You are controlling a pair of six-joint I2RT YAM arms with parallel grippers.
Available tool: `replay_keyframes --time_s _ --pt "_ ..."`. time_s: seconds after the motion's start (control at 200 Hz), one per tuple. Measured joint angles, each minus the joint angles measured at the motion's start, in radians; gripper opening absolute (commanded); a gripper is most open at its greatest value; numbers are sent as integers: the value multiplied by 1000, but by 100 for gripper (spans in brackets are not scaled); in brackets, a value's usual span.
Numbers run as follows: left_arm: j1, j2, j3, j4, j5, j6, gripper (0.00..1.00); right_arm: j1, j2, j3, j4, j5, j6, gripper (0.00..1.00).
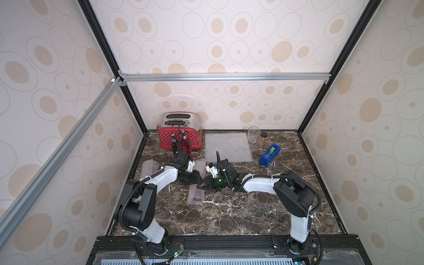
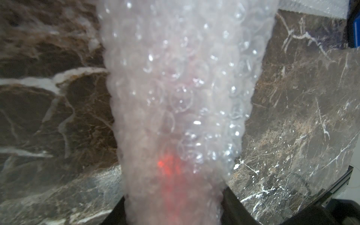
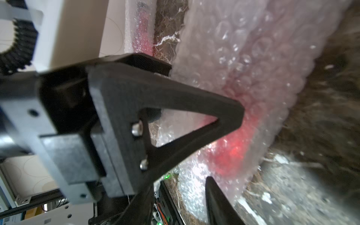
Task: Wrap wine bottles in bubble wrap
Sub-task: Wrap the wine bottle in bubble wrap.
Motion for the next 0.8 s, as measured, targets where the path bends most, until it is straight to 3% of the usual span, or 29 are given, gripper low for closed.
replay_keyframes --time_s 0.25,0.436,0.621,0.706,0.802 --pt "0 0 0 1 -2 -1 55 7 46 18 36 -38 39 31" --pt "0 0 0 2 -3 -1 55 9 48 18 52 -57 51 37" --pt "0 1 0 5 -5 -3 54 18 64 31 91 -86 68 36" --pt "0 1 0 6 -6 -3 54 19 74 32 105 -95 76 29" --pt "0 1 0 6 -7 -4 54 20 79 33 114 -98 87 9"
